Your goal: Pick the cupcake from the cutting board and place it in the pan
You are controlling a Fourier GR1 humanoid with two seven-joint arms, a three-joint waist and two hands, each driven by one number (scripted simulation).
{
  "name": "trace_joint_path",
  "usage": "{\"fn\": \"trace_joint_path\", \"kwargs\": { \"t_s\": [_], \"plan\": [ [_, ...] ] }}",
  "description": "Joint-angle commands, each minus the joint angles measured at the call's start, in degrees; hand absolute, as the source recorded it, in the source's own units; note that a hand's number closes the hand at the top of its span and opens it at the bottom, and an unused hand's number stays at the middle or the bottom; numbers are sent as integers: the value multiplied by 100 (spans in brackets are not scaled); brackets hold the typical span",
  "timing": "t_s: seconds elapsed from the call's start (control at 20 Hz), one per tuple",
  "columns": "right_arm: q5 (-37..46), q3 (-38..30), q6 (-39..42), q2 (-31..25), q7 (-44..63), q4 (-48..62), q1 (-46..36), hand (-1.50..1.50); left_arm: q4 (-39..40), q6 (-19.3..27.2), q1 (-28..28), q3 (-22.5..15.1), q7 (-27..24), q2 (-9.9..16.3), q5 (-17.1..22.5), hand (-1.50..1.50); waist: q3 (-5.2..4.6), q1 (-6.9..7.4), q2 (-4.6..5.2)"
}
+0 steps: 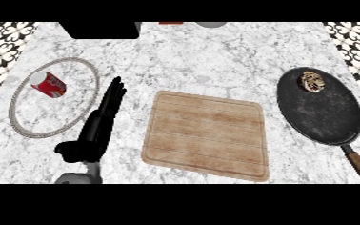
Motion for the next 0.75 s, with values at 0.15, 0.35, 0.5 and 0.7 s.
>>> {"fn": "trace_joint_path", "kwargs": {
  "t_s": [0.15,0.35,0.5,0.7],
  "plan": [
    [127,67,-361,-50,248,-192,-3,-150,-623,78,322,-236,410,-76,-193,0,3,33,2],
    [67,-25,-160,-139,128,-269,418,-150,142,9,-39,-43,-85,-158,-123,0,1,5,5],
    [122,-52,-154,-142,-283,-267,575,-150,10,-5,-143,69,145,-86,-96,0,2,7,4],
    [281,84,-767,158,210,-1146,756,-150,-421,55,406,-237,153,-150,-242,0,-1,6,-3]
  ]
}}
